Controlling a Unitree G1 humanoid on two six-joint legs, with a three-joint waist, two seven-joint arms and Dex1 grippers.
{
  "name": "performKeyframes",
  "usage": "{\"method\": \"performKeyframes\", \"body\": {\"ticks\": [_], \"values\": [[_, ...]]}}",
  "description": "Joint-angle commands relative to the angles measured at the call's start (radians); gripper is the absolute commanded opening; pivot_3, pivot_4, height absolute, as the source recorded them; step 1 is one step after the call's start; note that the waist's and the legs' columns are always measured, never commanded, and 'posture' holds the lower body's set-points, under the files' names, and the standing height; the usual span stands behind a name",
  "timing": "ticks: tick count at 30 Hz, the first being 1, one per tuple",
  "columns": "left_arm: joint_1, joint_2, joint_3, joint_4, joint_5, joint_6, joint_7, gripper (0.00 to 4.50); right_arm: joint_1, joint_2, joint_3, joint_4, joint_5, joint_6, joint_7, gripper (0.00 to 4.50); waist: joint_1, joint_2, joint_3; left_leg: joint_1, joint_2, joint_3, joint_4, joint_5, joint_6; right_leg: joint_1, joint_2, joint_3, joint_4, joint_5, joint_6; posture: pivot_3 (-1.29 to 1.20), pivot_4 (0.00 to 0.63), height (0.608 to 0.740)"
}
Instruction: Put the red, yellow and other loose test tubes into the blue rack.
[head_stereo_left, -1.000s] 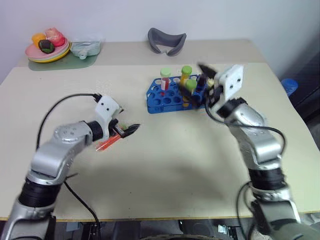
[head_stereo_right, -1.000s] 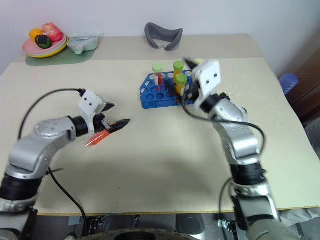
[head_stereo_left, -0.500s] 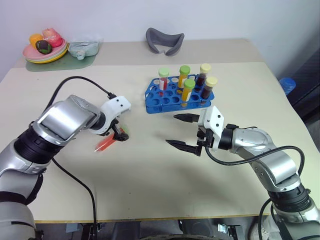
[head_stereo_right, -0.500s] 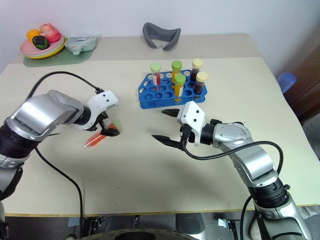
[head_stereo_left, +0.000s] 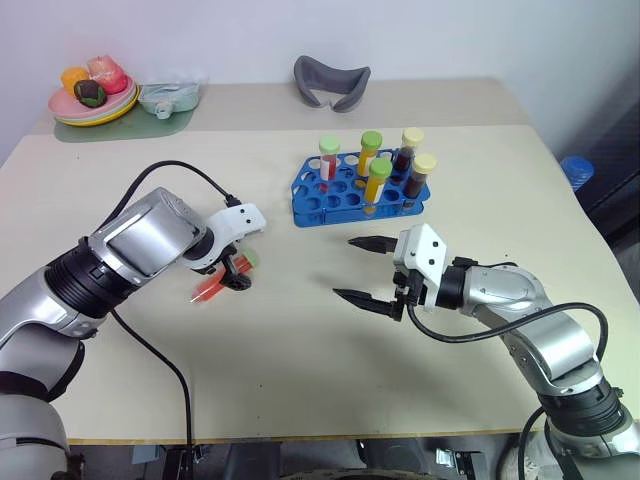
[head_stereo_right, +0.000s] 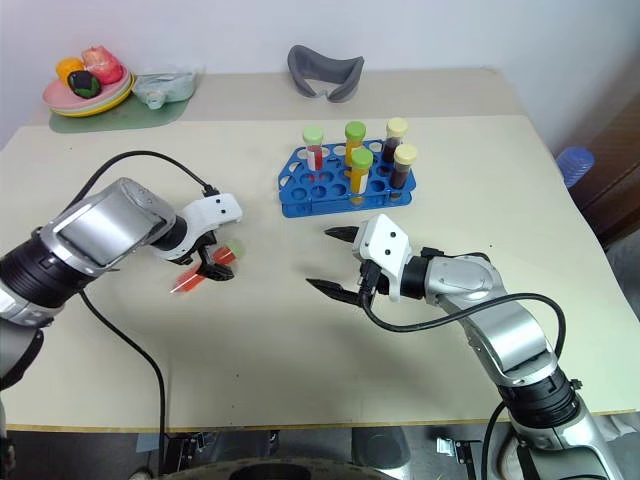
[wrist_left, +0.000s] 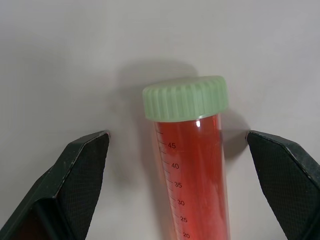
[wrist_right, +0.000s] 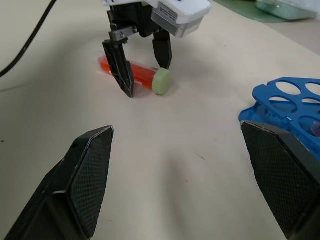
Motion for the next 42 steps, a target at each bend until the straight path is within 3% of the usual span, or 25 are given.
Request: {"method": "performKeyframes", "body": {"ticks": [1,5,7,14,17,19,21,25,27,31,37,42], "values": [[-0.010,0.014,-0.014,-0.001,0.048,-0.001,-0.006,3.61,-0.001,0.015,0.002,-0.037,-0.007,-0.017,-0.006,4.21,0.000,0.000,0.000,0.000,0.000,0.000,0.000,0.000,0.000,0.000,0.000,0.000,0.000,0.000,0.000,0.00,0.150,0.740],[-0.001,0.008,0.005,-0.011,0.050,0.019,-0.005,1.60,-0.005,0.024,0.009,-0.030,-0.016,-0.020,-0.005,4.21,0.000,0.000,0.000,0.000,0.000,0.000,0.000,0.000,0.000,0.000,0.000,0.000,0.001,0.000,0.000,0.00,0.150,0.740],[0.001,0.008,0.011,-0.014,0.052,0.024,-0.006,0.80,-0.007,0.028,0.010,-0.027,-0.020,-0.020,-0.003,4.21,0.000,0.000,0.000,0.000,0.000,0.000,0.000,0.000,0.000,0.000,0.000,0.000,0.001,0.000,0.000,0.00,0.150,0.740],[0.040,0.030,0.141,-0.053,0.042,0.042,0.044,0.78,0.001,0.031,-0.005,-0.025,-0.025,-0.014,-0.010,4.21,-0.004,0.000,0.000,0.000,0.000,0.000,0.000,0.000,0.000,0.000,0.000,0.000,0.001,0.000,0.000,0.00,0.150,0.740],[0.079,-0.086,0.412,-0.075,-0.005,-0.003,0.149,0.78,0.046,0.042,-0.051,-0.013,-0.024,0.014,-0.069,4.21,0.004,0.000,0.000,0.000,0.000,0.000,0.001,0.000,0.000,0.000,0.000,0.000,0.001,0.000,0.000,0.00,0.150,0.740],[0.140,-0.213,0.601,-0.144,-0.033,-0.188,0.245,0.78,0.089,0.061,-0.079,0.009,-0.045,0.019,-0.129,4.21,0.019,-0.001,0.000,-0.002,0.000,-0.001,0.003,0.000,0.000,0.000,-0.001,-0.001,0.001,0.000,0.000,0.00,0.150,0.740],[0.198,-0.328,0.678,-0.225,-0.041,-0.360,0.307,0.78,0.126,0.104,-0.095,0.037,-0.085,0.005,-0.218,4.21,0.028,-0.002,-0.001,-0.003,0.000,0.000,0.005,0.000,0.000,0.001,-0.002,-0.001,-0.001,0.000,0.000,0.00,0.150,0.740],[0.320,-0.558,0.663,-0.292,-0.064,-0.565,0.384,0.78,0.192,0.216,-0.109,0.069,-0.139,-0.036,-0.354,4.21,0.031,-0.001,-0.002,-0.003,0.000,0.001,0.008,0.001,-0.002,0.001,-0.002,-0.001,0.000,0.000,0.000,0.00,0.150,0.740],[0.364,-0.629,0.628,-0.273,-0.036,-0.651,0.412,0.78,0.214,0.250,-0.115,0.063,-0.141,-0.047,-0.377,4.21,0.024,-0.001,-0.002,-0.002,0.000,0.002,0.008,0.001,-0.002,0.001,-0.002,0.000,0.001,0.000,0.000,0.00,0.150,0.740],[0.385,-0.806,0.558,-0.086,0.106,-0.951,0.572,0.78,0.228,0.315,-0.134,0.060,-0.136,-0.053,-0.428,4.21,0.018,-0.001,-0.002,-0.002,0.000,0.002,0.012,-0.003,0.004,0.001,-0.001,0.001,0.005,0.000,0.000,0.00,0.150,0.740],[0.339,-0.892,0.548,0.176,0.242,-1.258,0.703,0.78,0.250,0.335,-0.113,0.054,-0.154,-0.068,-0.446,4.21,0.019,0.000,-0.002,0.000,0.000,0.002,0.013,-0.004,0.007,0.003,-0.001,0.001,0.005,0.000,0.001,0.00,0.150,0.740],[0.289,-0.917,0.585,0.372,0.261,-1.350,0.765,0.78,0.257,0.349,-0.134,0.063,-0.149,-0.086,-0.454,4.21,0.020,0.000,-0.002,0.000,-0.001,0.002,0.013,-0.004,0.007,0.004,-0.001,0.001,0.004,0.000,0.001,0.00,0.150,0.740]]}}
